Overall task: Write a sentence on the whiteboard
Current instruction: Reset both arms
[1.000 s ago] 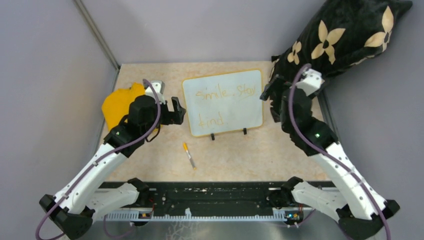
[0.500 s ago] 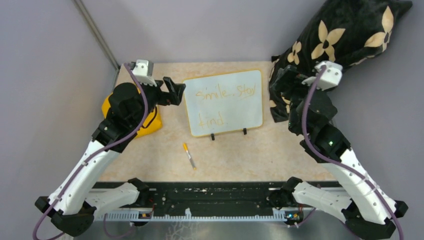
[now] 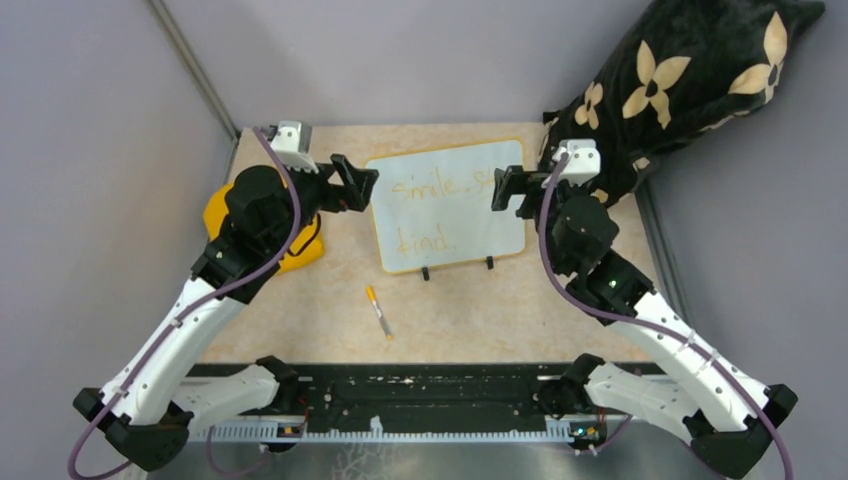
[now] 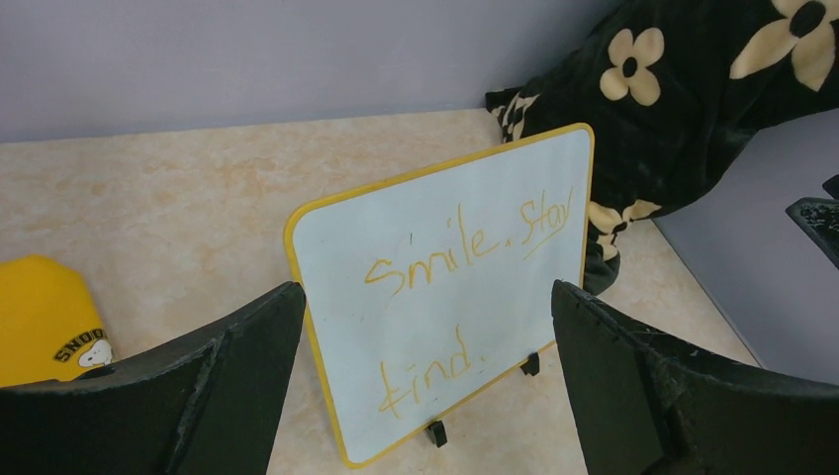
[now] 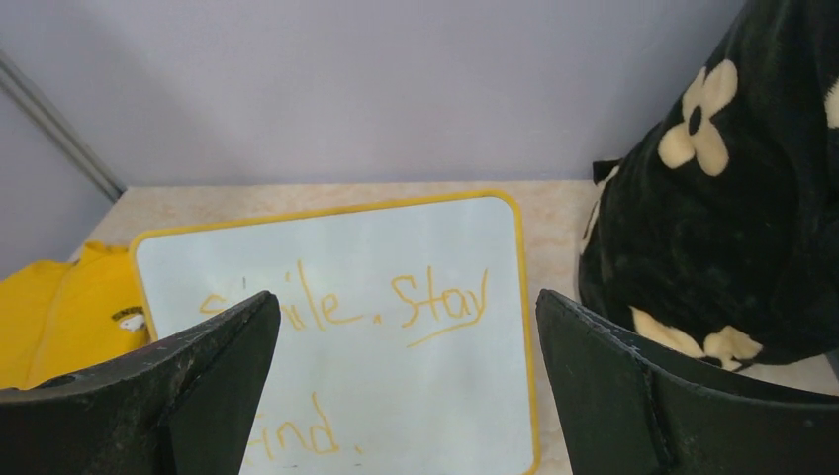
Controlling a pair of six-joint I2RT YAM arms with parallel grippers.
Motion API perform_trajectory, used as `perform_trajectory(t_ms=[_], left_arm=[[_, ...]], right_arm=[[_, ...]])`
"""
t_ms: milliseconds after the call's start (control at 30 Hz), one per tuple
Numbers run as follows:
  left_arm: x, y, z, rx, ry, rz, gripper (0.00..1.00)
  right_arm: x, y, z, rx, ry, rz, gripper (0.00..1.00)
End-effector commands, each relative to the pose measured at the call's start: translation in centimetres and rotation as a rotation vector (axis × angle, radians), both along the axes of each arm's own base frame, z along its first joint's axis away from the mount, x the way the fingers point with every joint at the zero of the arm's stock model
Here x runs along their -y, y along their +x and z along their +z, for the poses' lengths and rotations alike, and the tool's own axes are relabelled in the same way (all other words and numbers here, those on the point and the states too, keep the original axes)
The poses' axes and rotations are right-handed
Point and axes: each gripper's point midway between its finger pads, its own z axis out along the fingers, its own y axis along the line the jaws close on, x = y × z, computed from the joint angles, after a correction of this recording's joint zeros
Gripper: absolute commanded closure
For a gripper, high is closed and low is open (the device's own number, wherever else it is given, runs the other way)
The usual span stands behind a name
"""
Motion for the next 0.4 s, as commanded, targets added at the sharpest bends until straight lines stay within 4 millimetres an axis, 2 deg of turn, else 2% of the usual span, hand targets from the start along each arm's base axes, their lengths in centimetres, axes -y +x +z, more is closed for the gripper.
perform_trajectory(t_ms=[0, 167, 367], left_arm=[[-0.5, -0.8, 0.5, 0.019, -0.024, 0.001, 0.01], [-1.3, -1.3, 0.2, 0.044, -0.041, 0.025, 0.01], [-1.4, -1.3, 0.1, 0.063, -0.048, 0.027, 0.01]], right_arm=[[-1.0, -1.3, 4.0, 0.15, 0.088, 0.103, 0.02], [-0.9, -2.2, 4.2, 0.176, 0.097, 0.141, 0.02], [-0.4, -2.5, 3.9, 0.165, 0.087, 0.13, 0.02]])
